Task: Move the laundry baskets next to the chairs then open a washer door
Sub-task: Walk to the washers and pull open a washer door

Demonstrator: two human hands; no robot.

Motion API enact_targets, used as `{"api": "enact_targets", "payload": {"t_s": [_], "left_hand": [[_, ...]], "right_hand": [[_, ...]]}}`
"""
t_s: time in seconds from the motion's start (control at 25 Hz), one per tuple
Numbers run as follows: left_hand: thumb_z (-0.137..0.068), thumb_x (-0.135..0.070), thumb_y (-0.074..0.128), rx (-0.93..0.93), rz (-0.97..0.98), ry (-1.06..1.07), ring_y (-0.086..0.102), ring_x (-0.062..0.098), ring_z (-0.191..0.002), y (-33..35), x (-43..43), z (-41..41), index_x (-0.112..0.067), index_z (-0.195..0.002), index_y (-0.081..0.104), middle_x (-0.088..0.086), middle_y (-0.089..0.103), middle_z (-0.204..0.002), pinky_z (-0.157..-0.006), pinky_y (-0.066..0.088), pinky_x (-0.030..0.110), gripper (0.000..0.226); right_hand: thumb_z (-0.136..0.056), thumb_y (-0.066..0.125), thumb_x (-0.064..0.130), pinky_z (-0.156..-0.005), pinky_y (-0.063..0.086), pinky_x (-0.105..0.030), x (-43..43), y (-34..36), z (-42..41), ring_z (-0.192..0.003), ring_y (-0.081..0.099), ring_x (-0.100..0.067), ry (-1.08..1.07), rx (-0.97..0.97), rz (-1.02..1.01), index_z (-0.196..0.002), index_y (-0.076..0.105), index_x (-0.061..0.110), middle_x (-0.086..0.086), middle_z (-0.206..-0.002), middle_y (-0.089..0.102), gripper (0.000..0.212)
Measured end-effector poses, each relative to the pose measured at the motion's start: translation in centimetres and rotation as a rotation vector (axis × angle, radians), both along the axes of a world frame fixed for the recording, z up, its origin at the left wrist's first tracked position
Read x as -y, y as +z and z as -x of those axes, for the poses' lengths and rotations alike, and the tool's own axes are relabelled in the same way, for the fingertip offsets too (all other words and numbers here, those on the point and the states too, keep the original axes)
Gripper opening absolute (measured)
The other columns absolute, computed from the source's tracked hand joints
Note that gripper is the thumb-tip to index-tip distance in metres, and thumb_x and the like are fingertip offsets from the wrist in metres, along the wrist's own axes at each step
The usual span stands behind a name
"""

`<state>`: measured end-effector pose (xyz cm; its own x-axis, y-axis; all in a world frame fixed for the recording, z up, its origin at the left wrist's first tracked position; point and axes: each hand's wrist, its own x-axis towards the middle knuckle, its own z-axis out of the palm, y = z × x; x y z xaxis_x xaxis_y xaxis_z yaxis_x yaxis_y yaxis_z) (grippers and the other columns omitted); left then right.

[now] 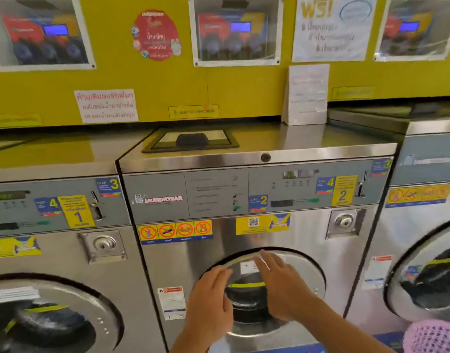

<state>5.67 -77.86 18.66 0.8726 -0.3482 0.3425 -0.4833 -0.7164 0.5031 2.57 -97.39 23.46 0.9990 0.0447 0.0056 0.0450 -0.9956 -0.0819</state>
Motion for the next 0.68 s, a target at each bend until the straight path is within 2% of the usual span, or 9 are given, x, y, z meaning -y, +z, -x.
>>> {"api": "enact_targets", "payload": {"t_s": [0.12, 0.16, 0.28, 0.36, 0.48, 0.6, 0.68], "left_hand": [[-0.091, -0.027, 0.052, -0.061, -0.061, 0.105, 0.021, 0.007, -0.144, -1.4, 2.5, -2.3, -0.034, -0.15, 0.022, -0.015, 0.019, -0.158, -0.12, 0.022, 0.027, 0.066], [-0.092, -0.028, 0.05, -0.068, -0.092, 0.12, 0.017, 0.008, -0.146, -2.0, 2.9, -2.8, -0.034, -0.152, 0.016, -0.014, 0.014, -0.16, -0.121, 0.019, 0.028, 0.069], [-0.088, -0.026, 0.049, -0.095, -0.163, 0.115, 0.012, 0.013, -0.148, -4.2, 3.4, -3.7, -0.029, -0.154, 0.009, -0.008, 0.01, -0.162, -0.122, 0.016, 0.031, 0.076], [-0.084, -0.024, 0.052, -0.095, -0.161, 0.114, 0.016, 0.016, -0.147, -5.2, 3.4, -3.8, -0.026, -0.153, 0.015, -0.005, 0.015, -0.161, -0.12, 0.021, 0.036, 0.079], [-0.081, -0.015, 0.055, -0.057, -0.152, 0.099, 0.026, 0.021, -0.143, -5.4, 3.0, -4.0, -0.021, -0.151, 0.024, 0.001, 0.027, -0.157, -0.118, 0.027, 0.038, 0.077], [-0.079, -0.008, 0.057, -0.034, -0.15, 0.041, 0.035, 0.023, -0.138, -4.6, 1.9, -3.6, -0.019, -0.147, 0.03, 0.004, 0.036, -0.151, -0.115, 0.031, 0.036, 0.074], [-0.079, -0.01, 0.054, -0.035, -0.129, -0.014, 0.034, 0.019, -0.136, -3.9, 1.1, -2.3, -0.021, -0.147, 0.03, 0.0, 0.035, -0.15, -0.115, 0.032, 0.033, 0.072]], "right_hand": [[-0.079, 0.064, 0.014, -0.12, 0.008, -0.048, 2.0, -2.4, -3.5, -0.15, -0.005, -0.031, 0.069, -0.016, 0.078, -0.153, -0.001, 0.017, -0.007, -0.164, -0.006, 0.099], [-0.075, 0.068, 0.018, -0.118, 0.011, -0.051, 2.4, -3.2, -4.0, -0.15, 0.001, -0.033, 0.088, 0.004, 0.097, -0.154, 0.002, 0.016, -0.009, -0.164, -0.001, 0.102], [-0.044, 0.084, 0.032, -0.104, 0.038, -0.054, 3.1, -5.1, -4.8, -0.137, 0.041, -0.036, 0.121, 0.002, 0.099, -0.146, 0.035, 0.011, -0.015, -0.151, 0.04, 0.115], [-0.036, 0.086, 0.035, -0.102, 0.044, -0.053, 3.0, -6.2, -4.9, -0.133, 0.047, -0.034, 0.117, 0.07, 0.054, -0.143, 0.041, 0.011, -0.013, -0.145, 0.048, 0.119], [-0.047, 0.085, 0.035, -0.11, 0.035, -0.052, 2.9, -6.2, -4.9, -0.14, 0.037, -0.033, 0.105, 0.115, 0.036, -0.148, 0.032, 0.013, -0.012, -0.152, 0.04, 0.116], [-0.07, 0.073, 0.022, -0.118, 0.019, -0.044, 2.6, -5.3, -3.8, -0.15, 0.008, -0.029, 0.086, 0.11, 0.025, -0.154, 0.011, 0.016, -0.008, -0.163, 0.011, 0.105], [-0.075, 0.067, 0.016, -0.121, 0.018, -0.041, 1.9, -4.8, -2.4, -0.15, -0.006, -0.025, 0.052, 0.073, -0.03, -0.154, 0.002, 0.018, -0.003, -0.164, -0.003, 0.103]]}}
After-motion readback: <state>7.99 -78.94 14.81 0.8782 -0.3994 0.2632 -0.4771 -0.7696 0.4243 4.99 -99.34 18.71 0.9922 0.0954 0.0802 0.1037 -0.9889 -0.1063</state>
